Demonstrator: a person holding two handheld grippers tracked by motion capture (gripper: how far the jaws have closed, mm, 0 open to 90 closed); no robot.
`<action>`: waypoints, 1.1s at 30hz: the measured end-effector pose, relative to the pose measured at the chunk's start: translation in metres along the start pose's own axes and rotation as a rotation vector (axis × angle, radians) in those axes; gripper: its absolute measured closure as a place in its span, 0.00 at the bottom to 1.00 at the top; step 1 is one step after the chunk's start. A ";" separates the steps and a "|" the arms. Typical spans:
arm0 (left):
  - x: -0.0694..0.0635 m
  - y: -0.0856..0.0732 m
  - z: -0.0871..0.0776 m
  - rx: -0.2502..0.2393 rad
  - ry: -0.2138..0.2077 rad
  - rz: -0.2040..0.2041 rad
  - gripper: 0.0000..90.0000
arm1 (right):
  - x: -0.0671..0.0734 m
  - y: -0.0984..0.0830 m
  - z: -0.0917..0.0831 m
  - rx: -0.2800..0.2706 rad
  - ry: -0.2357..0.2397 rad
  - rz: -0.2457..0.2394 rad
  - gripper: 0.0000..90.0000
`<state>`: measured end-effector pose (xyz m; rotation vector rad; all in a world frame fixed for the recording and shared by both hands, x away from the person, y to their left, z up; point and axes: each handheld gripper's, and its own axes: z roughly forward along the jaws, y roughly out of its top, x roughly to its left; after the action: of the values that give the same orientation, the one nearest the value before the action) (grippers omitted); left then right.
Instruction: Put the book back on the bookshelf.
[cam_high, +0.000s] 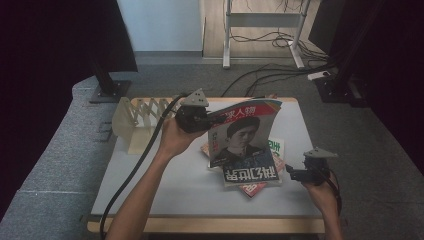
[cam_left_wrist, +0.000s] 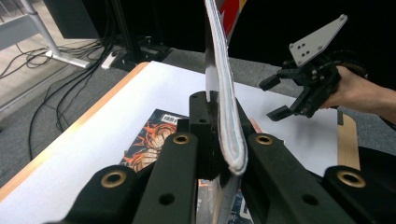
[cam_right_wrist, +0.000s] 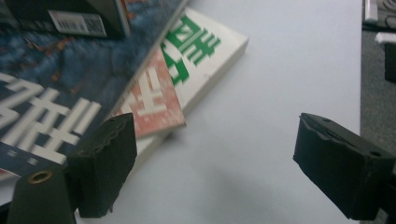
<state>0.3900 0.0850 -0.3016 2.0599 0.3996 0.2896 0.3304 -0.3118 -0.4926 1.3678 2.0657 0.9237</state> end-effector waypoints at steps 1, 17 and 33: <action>0.000 0.000 0.000 -0.001 0.002 0.002 0.95 | -0.001 -0.003 0.002 0.005 -0.002 0.001 0.14; 0.001 0.001 -0.003 -0.024 0.046 -0.018 0.96 | -0.004 -0.036 0.025 0.059 -0.020 0.083 0.02; 0.000 0.005 -0.026 -0.014 0.068 -0.042 0.96 | -0.003 -0.038 0.025 0.052 -0.025 0.078 0.01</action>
<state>0.3819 0.1031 -0.2846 2.0295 0.4801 0.3374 0.3274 -0.3184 -0.5376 1.4886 2.0435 0.8864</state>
